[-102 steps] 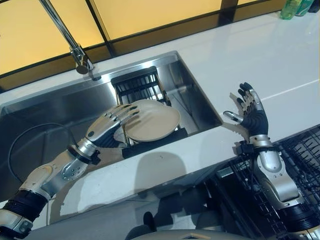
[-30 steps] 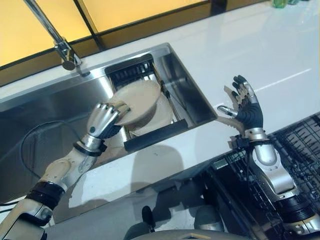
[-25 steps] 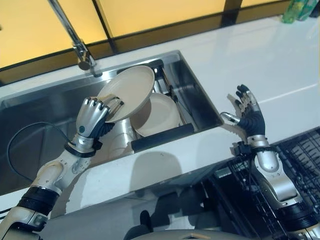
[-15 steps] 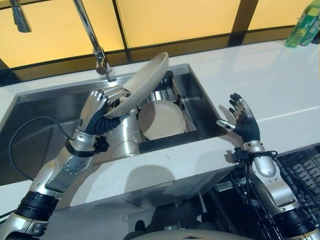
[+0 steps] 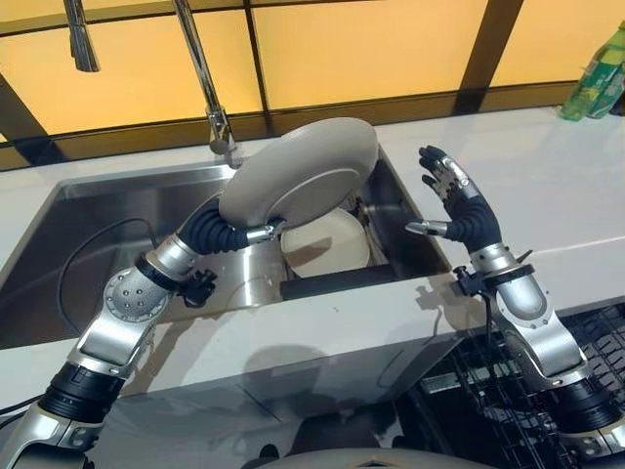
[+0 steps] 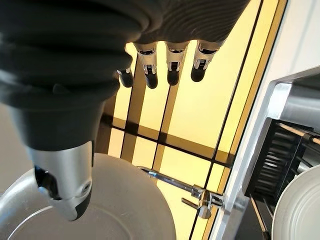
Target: Pick up plates and place into dishwasher.
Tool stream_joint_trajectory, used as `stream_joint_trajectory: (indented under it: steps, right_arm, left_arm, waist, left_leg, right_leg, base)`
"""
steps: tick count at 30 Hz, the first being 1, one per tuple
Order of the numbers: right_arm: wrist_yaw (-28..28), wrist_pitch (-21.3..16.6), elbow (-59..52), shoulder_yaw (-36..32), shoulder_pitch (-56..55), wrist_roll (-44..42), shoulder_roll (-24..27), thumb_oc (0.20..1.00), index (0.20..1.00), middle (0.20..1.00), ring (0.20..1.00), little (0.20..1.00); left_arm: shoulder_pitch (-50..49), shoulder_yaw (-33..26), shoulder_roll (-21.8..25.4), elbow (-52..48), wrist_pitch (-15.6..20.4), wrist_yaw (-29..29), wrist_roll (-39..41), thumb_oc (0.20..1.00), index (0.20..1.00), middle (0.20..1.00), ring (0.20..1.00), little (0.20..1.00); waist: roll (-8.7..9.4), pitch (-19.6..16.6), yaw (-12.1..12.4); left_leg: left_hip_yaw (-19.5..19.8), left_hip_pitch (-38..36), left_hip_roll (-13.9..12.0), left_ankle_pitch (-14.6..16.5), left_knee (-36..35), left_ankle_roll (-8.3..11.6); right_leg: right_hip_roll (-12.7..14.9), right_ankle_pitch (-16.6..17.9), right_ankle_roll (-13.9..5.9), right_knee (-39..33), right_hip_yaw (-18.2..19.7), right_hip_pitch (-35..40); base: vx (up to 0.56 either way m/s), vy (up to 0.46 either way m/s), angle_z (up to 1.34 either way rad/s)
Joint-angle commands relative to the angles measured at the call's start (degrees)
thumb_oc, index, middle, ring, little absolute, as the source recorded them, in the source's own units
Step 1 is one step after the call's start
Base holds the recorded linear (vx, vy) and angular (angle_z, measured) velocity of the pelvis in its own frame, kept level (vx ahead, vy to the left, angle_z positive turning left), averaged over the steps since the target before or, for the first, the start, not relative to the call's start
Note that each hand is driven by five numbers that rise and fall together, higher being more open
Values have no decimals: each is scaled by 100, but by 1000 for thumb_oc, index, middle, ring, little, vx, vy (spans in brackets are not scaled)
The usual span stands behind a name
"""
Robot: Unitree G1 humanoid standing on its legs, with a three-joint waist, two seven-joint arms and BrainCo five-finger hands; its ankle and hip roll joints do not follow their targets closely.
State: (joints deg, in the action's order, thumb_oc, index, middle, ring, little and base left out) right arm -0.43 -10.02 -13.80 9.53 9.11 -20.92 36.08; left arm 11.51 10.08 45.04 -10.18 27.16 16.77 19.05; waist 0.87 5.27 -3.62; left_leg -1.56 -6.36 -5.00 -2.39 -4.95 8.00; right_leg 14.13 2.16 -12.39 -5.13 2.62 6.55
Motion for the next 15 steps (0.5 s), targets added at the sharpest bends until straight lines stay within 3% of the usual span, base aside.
stream_joint_trajectory:
  steps: [1,9,15]
  right_arm:
    - [165,-428,-450,-70,481,-152,314,1000,1000,1000,1000,1000]
    - [544,-445,-475,-123,500,-426,345,1000,1000,1000,1000,1000]
    - [917,-348,-476,213,871,-751,331,1000,1000,1000,1000,1000]
  left_arm:
    - [636,72,85,-8,35,180,508,200,200,200,200,200]
    - [693,3,250,-75,-199,1134,1195,200,200,200,200,200]
    - [1033,360,322,-147,-477,1702,1495,200,200,200,200,200]
  waist:
    - [-88,-350,43]
    - [-140,-382,60]
    - [-158,-396,111]
  left_leg:
    - [21,32,243,776,386,-537]
    - [59,71,202,761,455,-536]
    - [129,84,199,741,492,-510]
  right_leg:
    - [-672,-355,381,551,-177,-373]
    - [-758,-481,483,685,-216,-346]
    - [-766,-504,526,674,-277,-267]
  base:
    - [-32,-19,0]
    - [-18,0,0]
    - [0,0,0]
